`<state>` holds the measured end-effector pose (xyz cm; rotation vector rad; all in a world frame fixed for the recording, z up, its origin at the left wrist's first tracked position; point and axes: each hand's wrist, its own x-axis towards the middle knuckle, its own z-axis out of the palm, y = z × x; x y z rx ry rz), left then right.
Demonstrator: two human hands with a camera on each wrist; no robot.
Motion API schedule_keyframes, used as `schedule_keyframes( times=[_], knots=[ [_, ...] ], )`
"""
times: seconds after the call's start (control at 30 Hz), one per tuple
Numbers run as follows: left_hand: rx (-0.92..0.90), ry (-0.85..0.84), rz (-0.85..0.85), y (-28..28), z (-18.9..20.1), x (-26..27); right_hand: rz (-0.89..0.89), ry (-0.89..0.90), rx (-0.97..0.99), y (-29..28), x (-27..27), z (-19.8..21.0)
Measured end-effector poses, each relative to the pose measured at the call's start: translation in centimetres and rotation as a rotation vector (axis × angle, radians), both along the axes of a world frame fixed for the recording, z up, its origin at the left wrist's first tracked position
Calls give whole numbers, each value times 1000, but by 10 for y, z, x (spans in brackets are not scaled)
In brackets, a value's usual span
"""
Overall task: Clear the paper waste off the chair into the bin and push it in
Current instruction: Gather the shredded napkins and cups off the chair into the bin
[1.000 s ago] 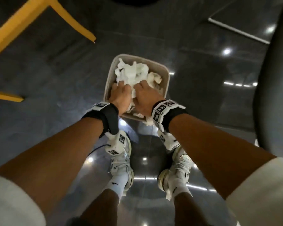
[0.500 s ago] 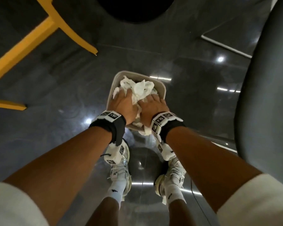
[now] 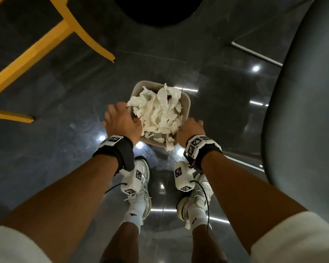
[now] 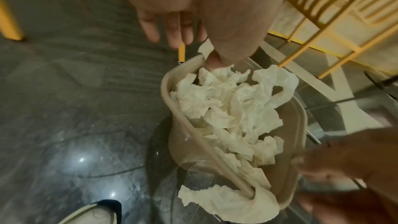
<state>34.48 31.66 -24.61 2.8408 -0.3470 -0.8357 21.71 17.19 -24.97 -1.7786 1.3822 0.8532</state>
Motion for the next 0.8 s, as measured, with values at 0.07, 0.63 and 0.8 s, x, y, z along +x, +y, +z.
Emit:
schedule_keyframes(
  times=[0.07,0.63,0.8],
  knots=[
    [30,106,70,6,-8,1,-21,13,10,3,-5,-7],
    [6,424,-112,41,101,-1,65,-195,285,2,-76,115],
    [152,488,-331,106,210,-29,234,-126,371,25,-183,246]
  ],
)
